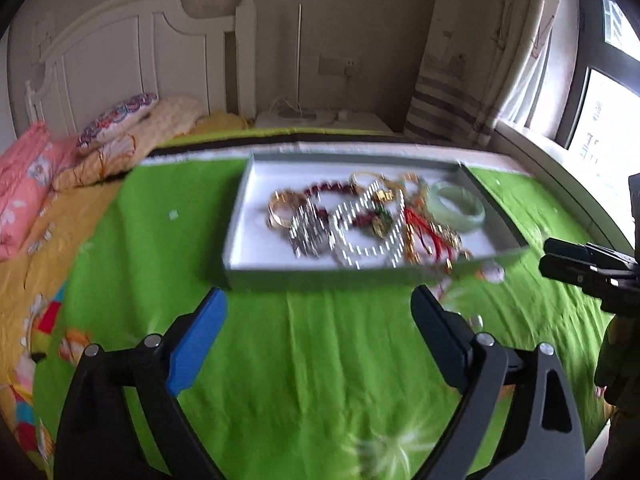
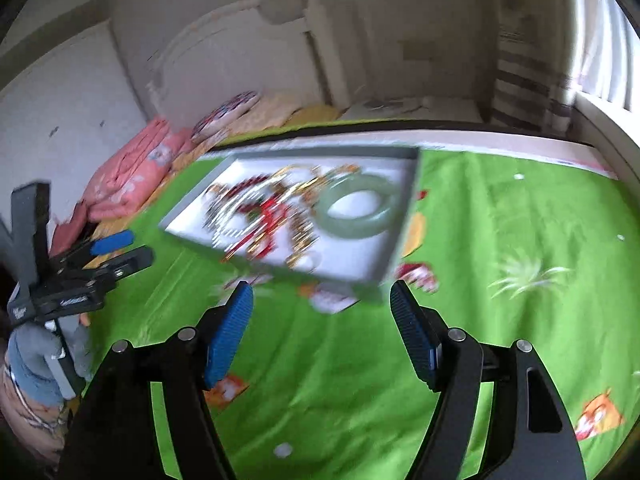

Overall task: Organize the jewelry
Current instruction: 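Grasp one pearl earring with the right tool while the left tool grasps the other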

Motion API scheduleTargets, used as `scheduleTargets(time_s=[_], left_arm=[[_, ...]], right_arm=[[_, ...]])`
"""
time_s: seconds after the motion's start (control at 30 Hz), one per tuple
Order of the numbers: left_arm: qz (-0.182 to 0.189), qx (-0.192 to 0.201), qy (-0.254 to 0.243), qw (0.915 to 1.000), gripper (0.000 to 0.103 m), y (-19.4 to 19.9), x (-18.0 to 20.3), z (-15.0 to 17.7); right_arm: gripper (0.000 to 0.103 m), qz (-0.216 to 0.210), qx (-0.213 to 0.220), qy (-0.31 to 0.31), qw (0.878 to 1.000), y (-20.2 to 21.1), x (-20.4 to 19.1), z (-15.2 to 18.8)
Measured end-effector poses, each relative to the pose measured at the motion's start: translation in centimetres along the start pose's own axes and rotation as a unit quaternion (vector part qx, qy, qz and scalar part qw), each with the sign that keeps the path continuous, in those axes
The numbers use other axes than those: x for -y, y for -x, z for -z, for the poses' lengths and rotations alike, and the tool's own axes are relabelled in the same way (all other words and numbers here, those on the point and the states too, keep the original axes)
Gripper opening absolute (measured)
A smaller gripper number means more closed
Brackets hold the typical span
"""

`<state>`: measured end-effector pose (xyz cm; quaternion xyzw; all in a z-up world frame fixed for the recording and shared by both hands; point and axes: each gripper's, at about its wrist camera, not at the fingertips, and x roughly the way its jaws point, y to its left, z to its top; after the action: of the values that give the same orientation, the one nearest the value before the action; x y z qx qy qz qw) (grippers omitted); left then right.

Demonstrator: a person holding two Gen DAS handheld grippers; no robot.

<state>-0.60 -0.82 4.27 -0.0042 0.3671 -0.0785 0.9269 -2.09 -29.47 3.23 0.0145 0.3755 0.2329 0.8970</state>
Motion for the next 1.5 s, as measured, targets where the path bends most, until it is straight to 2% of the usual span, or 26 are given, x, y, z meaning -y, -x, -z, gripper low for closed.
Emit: scheduleTargets(time_s=[0.17, 0.3, 0.47, 0.63, 0.77, 0.9, 1.03, 1.1, 1.17, 1.2, 1.5], left_arm=[[0.007, -0.021, 0.016, 0.9996, 0.092, 0.1, -0.1, 2.1], [0.006, -0.032, 0.014, 0.9994, 0.092, -0.1, -0.3, 3.3], [0.022, -0.036, 0.038, 0.9984, 0.092, -0.3, -1.3, 3.7], [0.026, -0.035, 0.021, 0.9988, 0.092, -0.1, -0.8, 3.8], [0.037, -0.041, -0.011, 0.9984, 0.092, 0.1, 0.8, 3.8], [0.06, -0.045, -0.028, 0.9968, 0.091, 0.1, 2.7, 3.3], [0.077, -0.054, -0.041, 0.9947, 0.091, -0.8, 4.9, 2.8], [0.08, -0.061, -0.048, 0.9937, 0.083, -1.6, 6.1, 2.6], [0.087, -0.071, -0.051, 0.9923, 0.07, -2.6, 7.2, 2.3], [0.088, -0.075, -0.05, 0.9921, 0.061, -3.1, 7.7, 2.2], [0.056, -0.075, -0.062, 0.9936, 0.026, -5.0, 9.5, 1.5]], right_arm=[[0.068, 0.0, -0.042, 0.069, 0.997, -1.9, -3.9, 1.2], [0.055, 0.004, -0.057, 0.102, 0.993, -3.3, -6.0, 1.4], [0.039, 0.018, -0.078, 0.116, 0.99, -5.1, -6.7, 1.0], [0.033, 0.019, -0.08, 0.124, 0.989, -5.8, -6.7, 0.6], [0.015, 0.028, -0.081, 0.142, 0.986, -5.7, -7.2, 0.9], [0.015, 0.036, -0.063, 0.146, 0.987, -4.7, -7.4, 1.5], [0.015, 0.053, -0.035, 0.106, 0.992, -2.5, -5.7, 1.7], [0.015, 0.055, -0.024, 0.086, 0.995, -1.5, -4.6, 2.0], [0.015, 0.057, -0.021, 0.073, 0.995, -0.8, -3.7, 2.4], [0.015, 0.058, -0.019, 0.068, 0.996, -0.5, -3.4, 2.5], [0.015, 0.04, 0.0, 0.037, 0.999, 0.8, -2.0, 3.1]])
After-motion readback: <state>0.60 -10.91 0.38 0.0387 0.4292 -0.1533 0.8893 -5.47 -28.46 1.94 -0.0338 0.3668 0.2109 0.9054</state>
